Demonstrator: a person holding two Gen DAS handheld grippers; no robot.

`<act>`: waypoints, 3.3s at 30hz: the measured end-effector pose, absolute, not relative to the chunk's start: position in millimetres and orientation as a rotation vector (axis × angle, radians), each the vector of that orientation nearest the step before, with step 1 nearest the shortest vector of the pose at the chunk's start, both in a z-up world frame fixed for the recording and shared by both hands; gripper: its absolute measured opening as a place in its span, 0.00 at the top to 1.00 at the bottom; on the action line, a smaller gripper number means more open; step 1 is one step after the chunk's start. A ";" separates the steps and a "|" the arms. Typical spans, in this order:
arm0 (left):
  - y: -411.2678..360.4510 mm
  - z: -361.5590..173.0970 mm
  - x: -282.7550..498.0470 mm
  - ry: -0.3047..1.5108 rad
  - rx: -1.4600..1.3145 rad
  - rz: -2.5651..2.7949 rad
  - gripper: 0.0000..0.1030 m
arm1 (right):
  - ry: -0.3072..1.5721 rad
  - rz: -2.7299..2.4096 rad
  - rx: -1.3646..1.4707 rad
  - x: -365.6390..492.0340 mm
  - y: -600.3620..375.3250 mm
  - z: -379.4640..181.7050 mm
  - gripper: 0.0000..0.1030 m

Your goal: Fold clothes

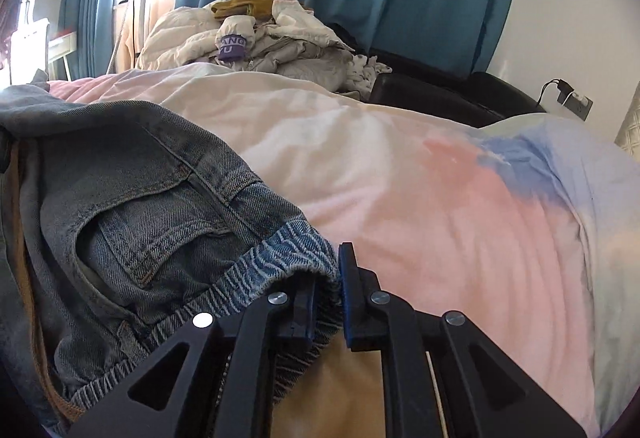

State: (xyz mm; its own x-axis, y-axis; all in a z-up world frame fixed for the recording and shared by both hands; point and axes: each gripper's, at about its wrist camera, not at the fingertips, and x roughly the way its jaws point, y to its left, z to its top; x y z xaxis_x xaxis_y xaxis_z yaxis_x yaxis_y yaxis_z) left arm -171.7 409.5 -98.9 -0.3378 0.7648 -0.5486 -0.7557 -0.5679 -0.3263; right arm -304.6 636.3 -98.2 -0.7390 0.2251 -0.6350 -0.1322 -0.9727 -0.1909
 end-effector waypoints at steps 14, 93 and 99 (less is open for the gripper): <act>322.5 -26.4 -113.1 0.083 -0.804 2.136 0.29 | 0.035 2.812 -1.030 -186.3 587.9 -24.1 0.47; -36.5 -43.5 -163.1 -0.542 -1.025 2.480 0.29 | 0.039 3.046 -1.654 -78.8 155.5 -80.2 0.96; -29.3 -48.0 -165.6 -0.494 -1.043 2.480 0.29 | 0.183 3.176 -1.448 -66.6 172.7 -42.8 0.85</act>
